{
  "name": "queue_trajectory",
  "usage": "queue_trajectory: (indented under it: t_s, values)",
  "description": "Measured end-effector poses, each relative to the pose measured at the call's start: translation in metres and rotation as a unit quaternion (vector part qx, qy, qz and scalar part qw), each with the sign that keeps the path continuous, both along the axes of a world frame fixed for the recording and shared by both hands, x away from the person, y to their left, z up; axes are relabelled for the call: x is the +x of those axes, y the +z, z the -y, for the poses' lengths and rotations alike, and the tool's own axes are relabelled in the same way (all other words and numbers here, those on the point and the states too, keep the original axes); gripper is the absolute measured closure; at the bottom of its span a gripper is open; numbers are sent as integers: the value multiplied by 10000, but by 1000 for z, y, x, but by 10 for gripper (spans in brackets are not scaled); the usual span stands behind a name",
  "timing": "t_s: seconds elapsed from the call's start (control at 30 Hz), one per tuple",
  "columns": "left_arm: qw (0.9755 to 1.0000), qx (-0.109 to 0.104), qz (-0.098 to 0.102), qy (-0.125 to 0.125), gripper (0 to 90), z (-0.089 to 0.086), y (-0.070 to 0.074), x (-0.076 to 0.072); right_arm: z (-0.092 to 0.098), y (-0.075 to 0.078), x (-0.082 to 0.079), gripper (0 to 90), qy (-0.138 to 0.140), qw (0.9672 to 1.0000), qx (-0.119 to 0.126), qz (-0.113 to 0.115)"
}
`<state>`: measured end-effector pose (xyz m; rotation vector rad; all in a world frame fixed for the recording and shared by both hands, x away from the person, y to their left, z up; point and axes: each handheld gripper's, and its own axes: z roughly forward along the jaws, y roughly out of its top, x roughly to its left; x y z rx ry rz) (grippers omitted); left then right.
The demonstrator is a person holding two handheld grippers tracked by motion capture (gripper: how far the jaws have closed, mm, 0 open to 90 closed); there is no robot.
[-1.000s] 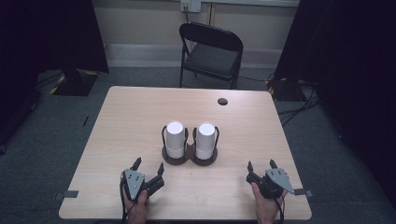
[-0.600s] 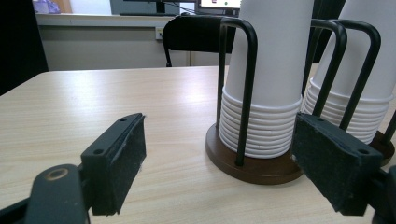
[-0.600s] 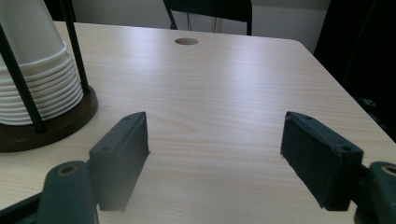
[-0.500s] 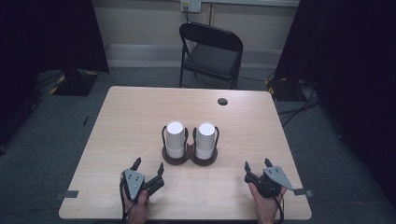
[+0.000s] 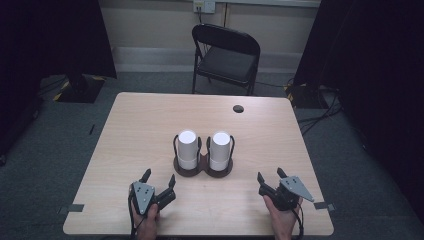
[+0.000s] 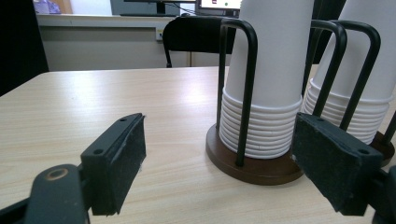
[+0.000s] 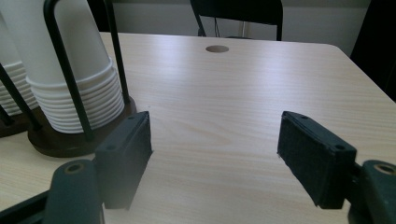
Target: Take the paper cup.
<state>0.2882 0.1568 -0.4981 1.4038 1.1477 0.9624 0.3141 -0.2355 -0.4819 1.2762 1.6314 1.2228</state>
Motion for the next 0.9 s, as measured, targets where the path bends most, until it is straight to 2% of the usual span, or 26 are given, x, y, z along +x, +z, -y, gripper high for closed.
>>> queue_trajectory:
  t_s: [0.23, 0.43, 0.53, 0.9]
  values:
    - [10000, 7, -8, -1, 179, 0, 0, 0, -7, 7, 1, 283, 174, 9998, -16, 121]
    - [10000, 9, -13, -13, 179, 0, 0, 0, -12, 12, 3, 299, 344, 9993, 15, 124]
    - [10000, 4, -13, -16, 179, 0, 0, 0, -17, 15, 6, 313, 506, 9986, 4, 147]
    - [10000, 9, -12, -21, 179, 0, 0, 0, -29, 24, 11, 351, 825, 9964, -20, 185]
